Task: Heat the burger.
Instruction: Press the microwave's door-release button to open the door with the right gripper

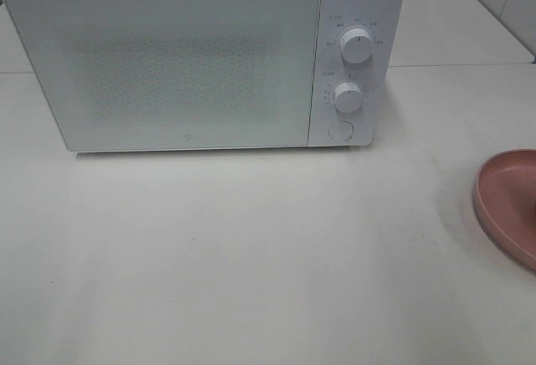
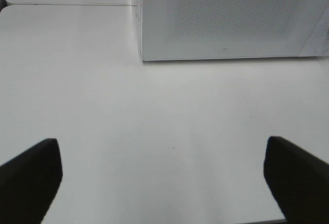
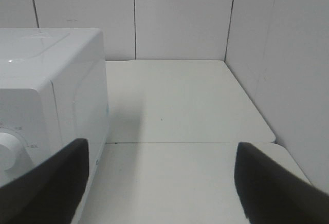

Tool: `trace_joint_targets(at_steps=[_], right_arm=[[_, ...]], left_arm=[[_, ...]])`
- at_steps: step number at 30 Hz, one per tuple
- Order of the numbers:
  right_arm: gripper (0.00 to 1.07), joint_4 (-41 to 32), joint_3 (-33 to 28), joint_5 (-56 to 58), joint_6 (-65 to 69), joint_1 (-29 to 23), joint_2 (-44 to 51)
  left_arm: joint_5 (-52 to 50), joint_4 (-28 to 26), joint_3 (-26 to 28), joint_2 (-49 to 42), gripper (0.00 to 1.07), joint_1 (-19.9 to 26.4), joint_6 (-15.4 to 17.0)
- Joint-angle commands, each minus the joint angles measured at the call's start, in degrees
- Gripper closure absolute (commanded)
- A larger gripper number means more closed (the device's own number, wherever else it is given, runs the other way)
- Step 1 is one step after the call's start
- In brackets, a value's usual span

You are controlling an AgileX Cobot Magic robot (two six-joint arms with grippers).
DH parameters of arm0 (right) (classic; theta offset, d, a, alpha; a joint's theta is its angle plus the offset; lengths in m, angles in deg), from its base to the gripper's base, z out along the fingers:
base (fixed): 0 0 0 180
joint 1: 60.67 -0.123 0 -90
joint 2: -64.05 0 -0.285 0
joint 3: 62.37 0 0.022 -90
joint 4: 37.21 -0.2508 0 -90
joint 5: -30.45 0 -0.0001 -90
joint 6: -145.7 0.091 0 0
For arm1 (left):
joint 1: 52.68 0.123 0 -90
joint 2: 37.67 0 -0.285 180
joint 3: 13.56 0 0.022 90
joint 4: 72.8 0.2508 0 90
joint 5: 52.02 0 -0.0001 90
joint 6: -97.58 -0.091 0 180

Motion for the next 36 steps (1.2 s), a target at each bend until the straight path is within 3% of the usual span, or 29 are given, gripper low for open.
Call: trace_joint_targets(at_steps=[1,10,17,25,29,36], right_arm=[[0.32,-4.0,-1.8,-5.6,-2.5,-1.3,-1.1],[0.32,-15.2,-1.9,-11.2,-13.9,-13.0,-6.8],[0.32,-29.4,-1.9,-24.1,-20.7,-26.8,-13.8],[0.32,-41.1,-1.6,-34.7,-21.4,-38.4,-22.5],[0.32,-44.9,-0.2,-37.1,-21.4,-42.5,-27.4],[0.32,-47.6,3.4,-37.1,-21.4,-44.3,-33.2]], left_arm=[[-0.3,-0.6,-0.1,-0.8,0.06,-0.1,-0.1],[-0.3,-0.6,-0.1,-0.8,0.06,-0.1,-0.1],[-0.3,-0.6,-0.1,-0.8,0.06,-0.1,-0.1],[-0.3,-0.6,-0.1,-0.8,0.06,-0.1,-0.1],[-0.3,-0.6,-0.1,-0.8,0.06,-0.1,-0.1],[-0.3,-0.6,-0.1,-0.8,0.06,-0.1,-0.1]])
